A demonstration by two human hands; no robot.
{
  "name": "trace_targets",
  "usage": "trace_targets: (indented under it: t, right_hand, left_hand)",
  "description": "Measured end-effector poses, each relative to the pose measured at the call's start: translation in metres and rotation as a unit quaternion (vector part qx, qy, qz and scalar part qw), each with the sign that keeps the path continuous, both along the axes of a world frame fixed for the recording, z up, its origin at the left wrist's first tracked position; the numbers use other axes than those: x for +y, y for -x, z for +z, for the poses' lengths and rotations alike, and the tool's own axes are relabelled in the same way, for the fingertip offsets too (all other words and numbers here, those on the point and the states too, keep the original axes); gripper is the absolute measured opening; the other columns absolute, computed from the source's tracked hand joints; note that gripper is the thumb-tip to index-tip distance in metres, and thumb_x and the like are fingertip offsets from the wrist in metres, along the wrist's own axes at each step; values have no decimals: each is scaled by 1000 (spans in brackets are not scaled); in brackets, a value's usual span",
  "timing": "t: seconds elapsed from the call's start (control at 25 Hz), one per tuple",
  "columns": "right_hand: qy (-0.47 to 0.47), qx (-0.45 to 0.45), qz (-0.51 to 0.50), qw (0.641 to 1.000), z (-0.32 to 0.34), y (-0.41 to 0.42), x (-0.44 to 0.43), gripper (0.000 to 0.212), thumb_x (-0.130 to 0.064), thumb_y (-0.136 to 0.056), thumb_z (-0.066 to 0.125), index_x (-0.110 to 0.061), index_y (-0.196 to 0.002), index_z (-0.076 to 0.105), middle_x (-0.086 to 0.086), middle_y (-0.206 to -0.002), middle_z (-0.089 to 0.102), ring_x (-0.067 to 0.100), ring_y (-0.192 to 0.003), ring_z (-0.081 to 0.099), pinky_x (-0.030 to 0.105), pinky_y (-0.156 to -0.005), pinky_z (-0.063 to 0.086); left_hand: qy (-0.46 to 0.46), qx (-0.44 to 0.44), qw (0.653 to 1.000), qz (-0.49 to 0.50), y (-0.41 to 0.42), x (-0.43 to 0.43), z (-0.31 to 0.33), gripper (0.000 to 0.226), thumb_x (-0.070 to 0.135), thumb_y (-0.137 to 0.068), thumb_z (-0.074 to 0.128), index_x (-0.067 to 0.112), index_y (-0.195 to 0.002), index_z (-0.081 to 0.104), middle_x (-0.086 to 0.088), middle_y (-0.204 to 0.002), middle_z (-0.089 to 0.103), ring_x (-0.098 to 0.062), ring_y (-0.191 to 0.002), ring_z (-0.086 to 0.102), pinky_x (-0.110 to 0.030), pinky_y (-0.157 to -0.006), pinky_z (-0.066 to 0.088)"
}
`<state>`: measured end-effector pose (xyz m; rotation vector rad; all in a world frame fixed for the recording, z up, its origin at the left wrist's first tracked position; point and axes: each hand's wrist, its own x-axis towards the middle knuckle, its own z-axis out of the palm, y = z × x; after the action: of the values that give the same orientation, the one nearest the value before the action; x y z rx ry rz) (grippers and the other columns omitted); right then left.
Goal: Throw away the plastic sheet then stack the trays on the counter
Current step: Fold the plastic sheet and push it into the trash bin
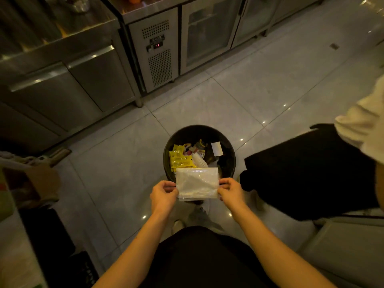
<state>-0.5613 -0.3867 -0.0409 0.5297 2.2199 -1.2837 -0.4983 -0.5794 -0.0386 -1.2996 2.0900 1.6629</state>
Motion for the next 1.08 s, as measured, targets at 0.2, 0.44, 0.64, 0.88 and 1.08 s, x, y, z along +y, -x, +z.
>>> trace_targets:
  t: [0.2, 0.44, 0.64, 0.88, 1.08]
  right_hand:
    - [-8, -16, 10, 1000, -20, 40, -9, 22, -2, -84, 57, -18, -98, 61, 5, -91, 65, 23, -86, 63, 40, -77, 57]
    - [-12, -53, -54, 997, -32, 53, -12, 19, -3, -85, 57, -21, -93, 60, 4, -88, 66, 22, -85, 63, 37, -76, 55]
    - [-28, -50, -139, 989, -33, 65, -23, 20, -5, -85, 59, -25, -87, 58, -4, -80, 62, 15, -76, 61, 22, -60, 47]
    - [-64, -50, -284, 956, -26, 84, -89, 18, -7, -87, 58, -15, -102, 63, 4, -93, 66, 21, -86, 63, 35, -76, 55]
    - [-46, -27, -409, 911, -19, 69, -149, 17, -7, -88, 60, -15, -103, 63, 7, -95, 68, 23, -89, 65, 41, -81, 57]
  left_hand:
    - [57, -32, 998, -20, 39, -5, 2, 15, 7, -80, 69, 19, -87, 64, 2, -82, 67, -9, -77, 63, -25, -66, 50]
    - [83, -51, 992, -85, 87, -10, -1, 17, 5, -80, 69, 17, -92, 63, 4, -81, 65, -8, -78, 62, -20, -64, 47]
    - [70, -61, 976, -195, 137, -27, -12, 16, 8, -79, 69, 18, -89, 64, 2, -85, 67, -13, -81, 64, -28, -71, 54]
    - [3, -47, 932, -360, 202, -91, -25, 18, 11, -78, 68, 22, -92, 65, 1, -90, 69, -16, -86, 67, -32, -74, 56]
    - [-26, -45, 893, -448, 244, -126, -19, 26, 7, -77, 65, 17, -102, 63, -6, -99, 69, -22, -95, 66, -44, -86, 57]
